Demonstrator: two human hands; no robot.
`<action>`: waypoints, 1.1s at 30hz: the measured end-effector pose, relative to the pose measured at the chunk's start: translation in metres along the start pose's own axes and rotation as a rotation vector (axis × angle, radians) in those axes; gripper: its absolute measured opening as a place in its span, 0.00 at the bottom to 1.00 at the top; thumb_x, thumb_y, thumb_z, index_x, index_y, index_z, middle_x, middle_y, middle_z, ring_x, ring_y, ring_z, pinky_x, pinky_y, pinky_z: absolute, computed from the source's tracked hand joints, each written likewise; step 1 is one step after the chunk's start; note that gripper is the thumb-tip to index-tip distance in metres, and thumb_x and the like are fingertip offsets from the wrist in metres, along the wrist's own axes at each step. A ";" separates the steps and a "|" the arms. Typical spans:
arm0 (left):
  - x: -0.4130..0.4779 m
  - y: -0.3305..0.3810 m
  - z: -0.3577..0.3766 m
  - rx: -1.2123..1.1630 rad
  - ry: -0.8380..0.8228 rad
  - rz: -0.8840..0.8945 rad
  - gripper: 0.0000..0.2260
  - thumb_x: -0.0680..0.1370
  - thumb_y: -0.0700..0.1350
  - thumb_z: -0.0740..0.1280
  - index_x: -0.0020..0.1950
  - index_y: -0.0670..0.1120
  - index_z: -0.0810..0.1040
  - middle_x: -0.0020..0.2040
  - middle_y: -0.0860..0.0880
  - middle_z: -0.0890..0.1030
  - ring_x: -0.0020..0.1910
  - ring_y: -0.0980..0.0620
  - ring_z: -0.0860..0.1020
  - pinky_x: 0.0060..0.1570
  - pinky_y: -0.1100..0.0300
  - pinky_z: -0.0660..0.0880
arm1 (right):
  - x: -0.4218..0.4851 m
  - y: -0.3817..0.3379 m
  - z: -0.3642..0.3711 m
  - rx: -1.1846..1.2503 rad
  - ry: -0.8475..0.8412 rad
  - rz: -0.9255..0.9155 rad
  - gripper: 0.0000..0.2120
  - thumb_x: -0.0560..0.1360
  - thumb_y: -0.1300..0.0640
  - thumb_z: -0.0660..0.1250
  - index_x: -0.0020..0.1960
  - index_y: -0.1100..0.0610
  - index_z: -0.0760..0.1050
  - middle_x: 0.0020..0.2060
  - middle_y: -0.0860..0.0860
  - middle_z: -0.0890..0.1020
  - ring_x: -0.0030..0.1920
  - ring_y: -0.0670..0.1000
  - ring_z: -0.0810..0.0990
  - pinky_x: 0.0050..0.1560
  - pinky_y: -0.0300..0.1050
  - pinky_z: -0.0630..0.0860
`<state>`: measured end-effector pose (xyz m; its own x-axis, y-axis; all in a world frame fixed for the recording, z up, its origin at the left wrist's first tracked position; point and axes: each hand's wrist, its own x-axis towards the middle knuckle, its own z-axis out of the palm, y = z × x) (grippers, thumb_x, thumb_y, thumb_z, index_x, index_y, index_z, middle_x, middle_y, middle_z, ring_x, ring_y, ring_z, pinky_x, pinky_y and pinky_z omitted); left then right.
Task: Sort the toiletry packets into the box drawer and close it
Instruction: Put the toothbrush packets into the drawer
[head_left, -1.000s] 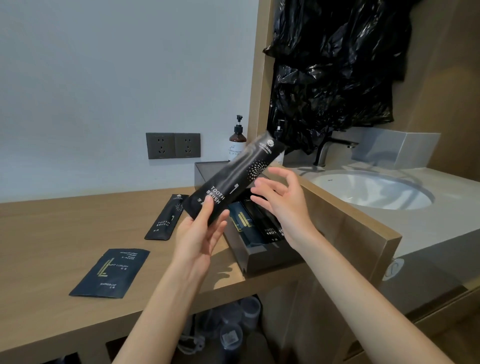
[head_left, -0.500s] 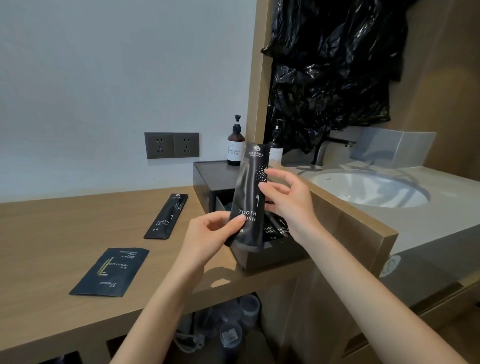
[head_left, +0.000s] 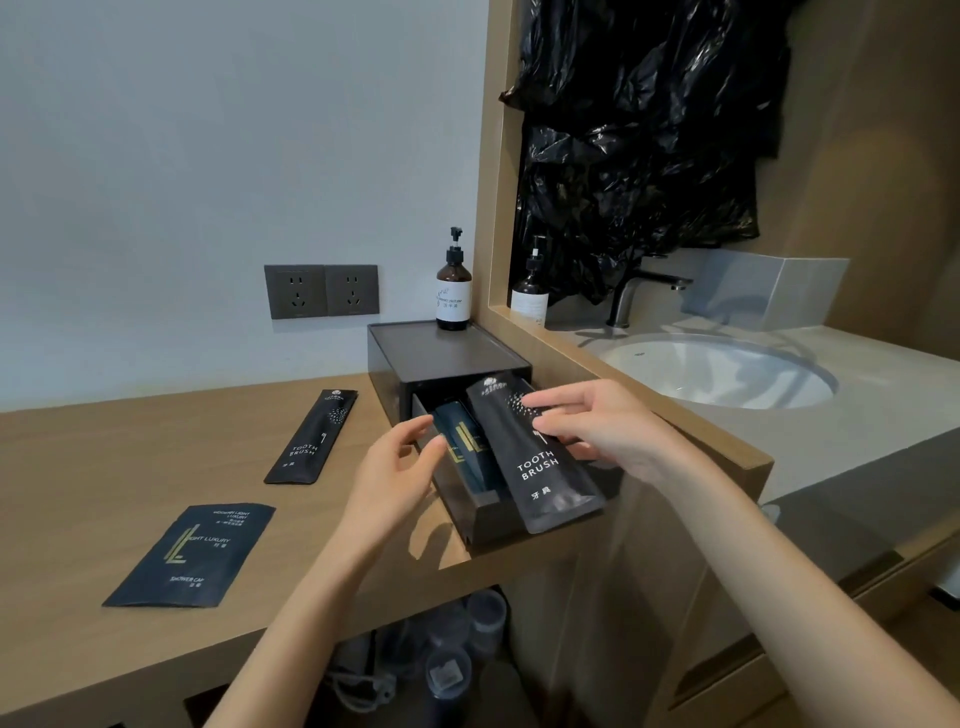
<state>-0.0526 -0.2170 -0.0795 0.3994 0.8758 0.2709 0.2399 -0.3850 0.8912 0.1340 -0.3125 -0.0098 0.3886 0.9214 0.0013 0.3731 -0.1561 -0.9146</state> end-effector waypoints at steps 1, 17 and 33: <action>0.002 -0.003 0.002 0.011 -0.014 -0.026 0.20 0.80 0.48 0.63 0.72 0.49 0.68 0.71 0.49 0.72 0.68 0.50 0.70 0.66 0.54 0.69 | 0.003 0.002 0.001 -0.026 -0.016 0.025 0.13 0.76 0.62 0.68 0.59 0.52 0.80 0.46 0.50 0.85 0.45 0.46 0.82 0.32 0.32 0.75; 0.012 -0.018 0.009 -0.006 -0.119 -0.165 0.25 0.77 0.50 0.68 0.73 0.51 0.68 0.69 0.44 0.74 0.67 0.48 0.73 0.65 0.54 0.71 | 0.088 0.025 0.054 -0.165 -0.032 0.051 0.16 0.77 0.66 0.63 0.61 0.54 0.79 0.44 0.55 0.79 0.36 0.48 0.71 0.36 0.36 0.70; 0.010 -0.023 0.008 -0.036 -0.126 -0.119 0.25 0.76 0.49 0.69 0.72 0.51 0.69 0.67 0.45 0.76 0.66 0.50 0.73 0.61 0.55 0.72 | 0.077 0.032 0.038 -0.639 -0.256 -0.269 0.27 0.74 0.52 0.70 0.72 0.48 0.69 0.68 0.47 0.74 0.68 0.50 0.71 0.67 0.47 0.67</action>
<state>-0.0473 -0.2015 -0.1001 0.4783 0.8704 0.1167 0.2616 -0.2681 0.9272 0.1440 -0.2332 -0.0543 0.0351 0.9990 0.0265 0.8760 -0.0180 -0.4819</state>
